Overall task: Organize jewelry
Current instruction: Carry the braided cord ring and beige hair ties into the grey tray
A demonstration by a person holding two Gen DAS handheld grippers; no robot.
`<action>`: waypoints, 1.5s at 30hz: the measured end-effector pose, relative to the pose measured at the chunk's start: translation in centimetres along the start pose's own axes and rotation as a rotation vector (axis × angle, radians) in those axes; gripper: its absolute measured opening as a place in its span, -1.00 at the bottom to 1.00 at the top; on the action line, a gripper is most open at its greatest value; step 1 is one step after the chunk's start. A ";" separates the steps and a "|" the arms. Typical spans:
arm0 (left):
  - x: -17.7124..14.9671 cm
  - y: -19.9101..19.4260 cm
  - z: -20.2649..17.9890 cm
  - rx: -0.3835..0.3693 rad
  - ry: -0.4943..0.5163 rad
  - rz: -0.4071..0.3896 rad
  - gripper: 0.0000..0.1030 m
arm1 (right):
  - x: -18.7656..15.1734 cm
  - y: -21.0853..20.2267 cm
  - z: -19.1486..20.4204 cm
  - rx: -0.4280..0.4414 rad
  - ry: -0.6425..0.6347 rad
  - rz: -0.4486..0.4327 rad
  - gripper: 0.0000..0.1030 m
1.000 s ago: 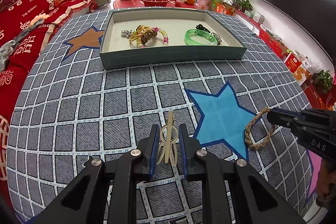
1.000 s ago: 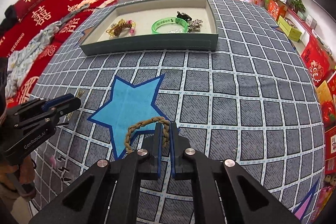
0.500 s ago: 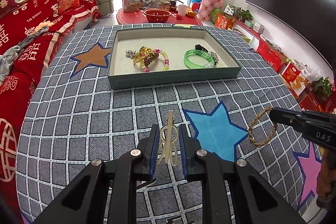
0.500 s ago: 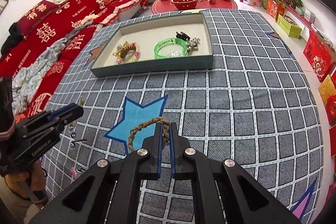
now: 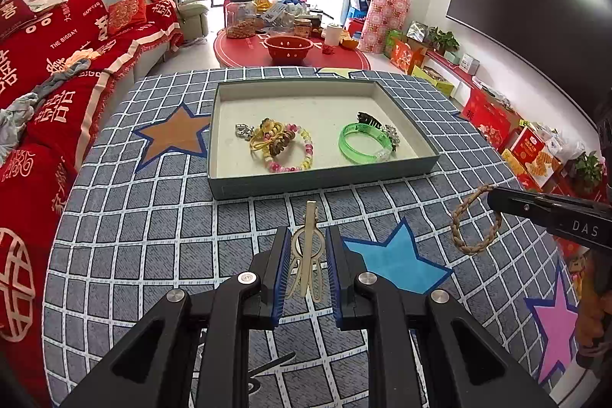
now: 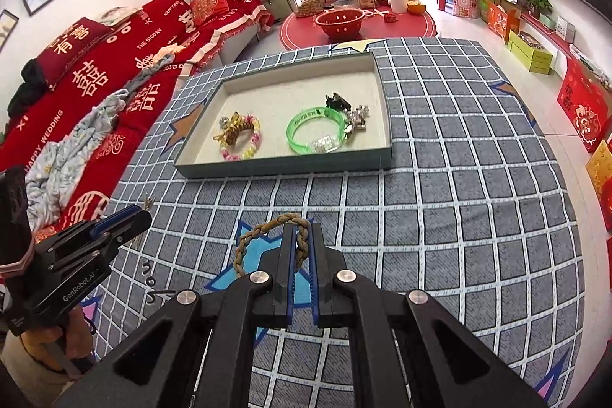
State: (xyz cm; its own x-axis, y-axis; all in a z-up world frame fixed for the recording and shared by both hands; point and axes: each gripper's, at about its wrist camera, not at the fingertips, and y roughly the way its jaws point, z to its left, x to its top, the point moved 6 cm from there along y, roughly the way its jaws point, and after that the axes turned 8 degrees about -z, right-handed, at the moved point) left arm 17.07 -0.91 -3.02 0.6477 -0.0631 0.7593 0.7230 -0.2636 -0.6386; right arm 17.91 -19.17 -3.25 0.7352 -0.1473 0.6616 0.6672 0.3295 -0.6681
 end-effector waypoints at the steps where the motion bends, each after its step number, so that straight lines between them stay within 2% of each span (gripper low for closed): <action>1: 0.2 0.0 0.1 0.003 0.002 -0.003 -0.38 | 0.2 0.1 0.0 0.002 0.002 -0.002 -0.87; 10: 2.0 1.1 0.4 0.012 0.003 -0.013 -0.38 | 2.7 1.3 0.4 0.010 -0.001 -0.009 -0.87; 16: 4.2 1.7 0.5 0.019 0.010 -0.038 -0.38 | 5.6 2.1 0.4 0.018 0.014 -0.031 -0.87; 20: 6.3 2.5 0.9 0.016 -0.019 -0.060 -0.38 | 7.7 2.7 0.2 0.011 0.017 -0.048 -0.87; 26: 8.7 4.5 1.5 0.052 -0.010 -0.086 -0.38 | 10.2 4.6 -0.3 -0.012 0.018 -0.053 -0.87; 32: 10.2 7.7 2.0 0.084 0.008 -0.078 -0.38 | 12.0 7.3 -1.5 -0.022 0.057 -0.049 -0.87; 37: 10.3 10.9 2.3 0.115 0.025 -0.052 -0.38 | 12.3 10.2 -2.4 -0.045 0.074 -0.040 -0.87; 45: 8.8 14.5 3.0 0.148 0.036 -0.009 -0.38 | 10.9 14.2 -4.0 -0.057 0.113 -0.002 -0.87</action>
State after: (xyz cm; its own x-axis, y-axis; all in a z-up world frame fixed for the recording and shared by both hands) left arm 33.99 -2.45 -5.95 0.6339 -0.0962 0.7674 0.7580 -0.1200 -0.6411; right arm 35.87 -19.86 -6.86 0.7409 -0.2532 0.6221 0.6717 0.2760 -0.6875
